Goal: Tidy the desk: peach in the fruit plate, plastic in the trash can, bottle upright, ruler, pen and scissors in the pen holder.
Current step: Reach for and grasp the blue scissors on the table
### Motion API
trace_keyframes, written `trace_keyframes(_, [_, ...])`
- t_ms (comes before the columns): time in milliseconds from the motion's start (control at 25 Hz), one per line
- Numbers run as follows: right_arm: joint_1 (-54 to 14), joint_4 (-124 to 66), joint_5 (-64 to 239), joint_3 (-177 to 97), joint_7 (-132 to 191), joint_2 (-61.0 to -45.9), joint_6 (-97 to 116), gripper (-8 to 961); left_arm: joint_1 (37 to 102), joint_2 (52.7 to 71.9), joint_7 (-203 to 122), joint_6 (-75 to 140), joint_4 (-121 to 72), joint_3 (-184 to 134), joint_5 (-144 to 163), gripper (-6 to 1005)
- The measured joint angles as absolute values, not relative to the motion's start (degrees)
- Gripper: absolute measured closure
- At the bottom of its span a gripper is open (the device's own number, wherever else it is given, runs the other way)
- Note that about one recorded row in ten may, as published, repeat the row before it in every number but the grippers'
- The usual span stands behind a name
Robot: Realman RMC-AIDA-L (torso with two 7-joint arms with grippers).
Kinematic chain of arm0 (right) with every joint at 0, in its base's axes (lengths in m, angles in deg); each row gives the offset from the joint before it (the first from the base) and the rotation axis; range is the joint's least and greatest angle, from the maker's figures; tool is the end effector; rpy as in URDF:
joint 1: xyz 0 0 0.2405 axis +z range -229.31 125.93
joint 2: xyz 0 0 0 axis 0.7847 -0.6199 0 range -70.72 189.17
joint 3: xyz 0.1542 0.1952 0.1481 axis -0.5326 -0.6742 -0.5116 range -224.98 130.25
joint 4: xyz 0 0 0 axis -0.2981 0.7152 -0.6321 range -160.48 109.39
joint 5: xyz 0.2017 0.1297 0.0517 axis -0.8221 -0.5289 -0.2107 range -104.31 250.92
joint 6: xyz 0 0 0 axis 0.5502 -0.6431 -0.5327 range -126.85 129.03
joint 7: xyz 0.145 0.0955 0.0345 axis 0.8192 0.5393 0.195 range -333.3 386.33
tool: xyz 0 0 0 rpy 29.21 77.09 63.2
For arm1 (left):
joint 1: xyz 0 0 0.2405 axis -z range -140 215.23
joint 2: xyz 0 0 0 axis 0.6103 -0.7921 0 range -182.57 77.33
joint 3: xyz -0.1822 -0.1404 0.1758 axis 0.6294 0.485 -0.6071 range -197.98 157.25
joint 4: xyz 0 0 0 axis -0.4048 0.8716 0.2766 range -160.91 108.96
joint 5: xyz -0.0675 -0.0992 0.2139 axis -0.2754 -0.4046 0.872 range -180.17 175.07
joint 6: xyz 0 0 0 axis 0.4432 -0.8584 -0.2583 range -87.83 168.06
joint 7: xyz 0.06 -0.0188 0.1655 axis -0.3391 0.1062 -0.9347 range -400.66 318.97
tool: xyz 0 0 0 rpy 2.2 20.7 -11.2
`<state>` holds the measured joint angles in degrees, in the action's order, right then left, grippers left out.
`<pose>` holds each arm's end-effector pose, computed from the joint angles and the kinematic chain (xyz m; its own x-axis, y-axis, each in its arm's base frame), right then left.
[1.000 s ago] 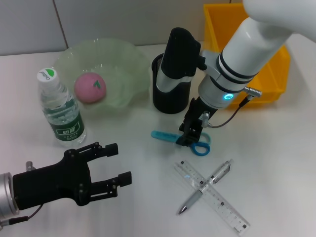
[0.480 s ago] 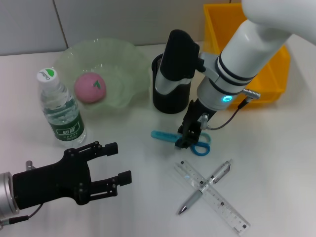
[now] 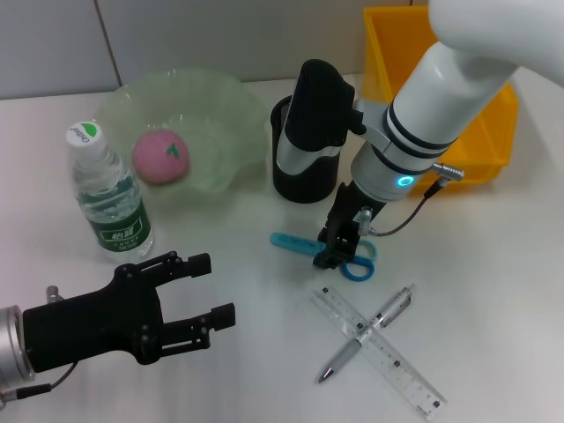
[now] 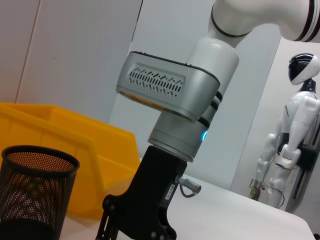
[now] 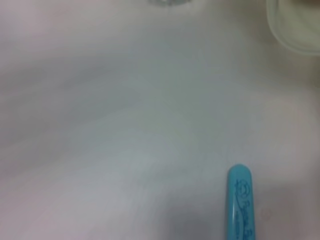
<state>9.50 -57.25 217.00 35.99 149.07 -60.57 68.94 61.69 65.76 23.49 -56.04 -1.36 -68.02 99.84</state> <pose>0.1847 0.4656 -0.1483 0.8537 -0.2837 0.4367 -0.2015 -0.9532 -0.2254 -0.3075 0.3128 -0.0786 0.7063 0.3037 0.6395 0.4015 -0.9158 -0.0085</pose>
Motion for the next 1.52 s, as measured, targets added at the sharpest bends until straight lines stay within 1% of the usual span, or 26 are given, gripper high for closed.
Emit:
trace_keyframes(760, [10.64, -57.38, 217.54, 36.01, 150.71, -60.27, 70.58, 659, 61.73, 65.67, 23.67, -55.95, -1.36, -67.73, 99.84, 223])
trace_keyframes(1520, [11.59, -56.8, 218.42, 36.63, 152.78, -60.33, 70.83, 659, 62.41, 65.68, 23.73, -56.2, -1.2, -67.65, 99.74, 229])
